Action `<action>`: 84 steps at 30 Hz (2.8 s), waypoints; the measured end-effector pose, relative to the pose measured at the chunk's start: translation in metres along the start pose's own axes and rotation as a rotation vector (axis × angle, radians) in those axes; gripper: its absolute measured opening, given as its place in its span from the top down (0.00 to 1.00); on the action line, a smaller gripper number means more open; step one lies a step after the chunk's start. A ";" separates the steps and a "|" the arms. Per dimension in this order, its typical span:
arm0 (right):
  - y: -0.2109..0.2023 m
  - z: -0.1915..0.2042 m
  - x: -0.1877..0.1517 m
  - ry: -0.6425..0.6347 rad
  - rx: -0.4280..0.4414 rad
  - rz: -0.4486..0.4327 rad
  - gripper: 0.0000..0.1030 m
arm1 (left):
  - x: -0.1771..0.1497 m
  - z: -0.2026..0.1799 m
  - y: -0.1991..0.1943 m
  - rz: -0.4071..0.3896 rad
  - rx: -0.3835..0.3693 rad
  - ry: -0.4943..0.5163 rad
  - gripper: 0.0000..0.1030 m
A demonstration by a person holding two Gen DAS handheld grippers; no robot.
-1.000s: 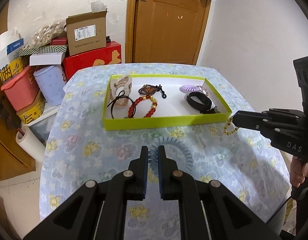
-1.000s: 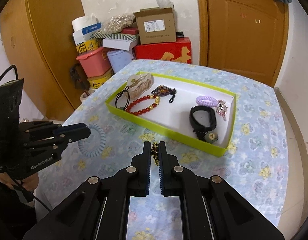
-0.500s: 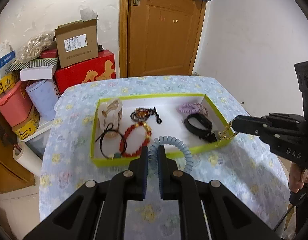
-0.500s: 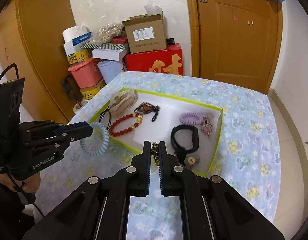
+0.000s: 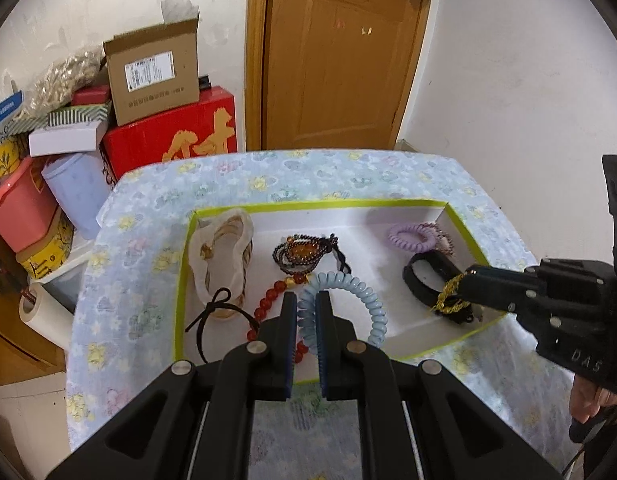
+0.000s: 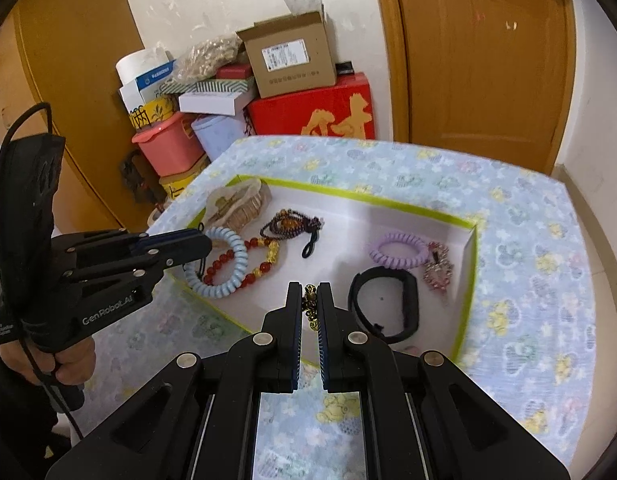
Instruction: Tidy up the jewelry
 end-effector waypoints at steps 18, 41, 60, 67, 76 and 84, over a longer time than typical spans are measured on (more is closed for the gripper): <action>0.033 0.001 0.002 0.026 0.047 0.038 0.93 | -0.013 0.009 0.035 0.072 0.010 -0.012 0.91; 0.032 -0.001 -0.006 0.030 0.036 0.053 0.78 | -0.017 0.012 0.025 0.061 -0.014 -0.025 0.90; -0.058 0.022 -0.055 0.032 -0.037 -0.031 0.70 | -0.051 -0.012 -0.064 -0.025 0.008 -0.014 0.78; -0.076 0.039 -0.083 0.034 -0.042 -0.037 0.57 | -0.075 -0.019 -0.092 -0.039 0.023 -0.021 0.78; -0.084 0.057 -0.109 0.005 -0.066 -0.018 0.57 | -0.106 -0.024 -0.108 -0.030 0.047 -0.035 0.78; -0.089 0.057 -0.113 -0.003 -0.099 -0.018 0.57 | -0.115 -0.026 -0.109 -0.028 0.054 -0.036 0.78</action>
Point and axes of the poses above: each gripper's, at about its wrist camera, not at the fingertips, and y roughly the way its jaws point, z to its left, x to its top, the point moved 6 cm from there along y, roughly the way its jaws point
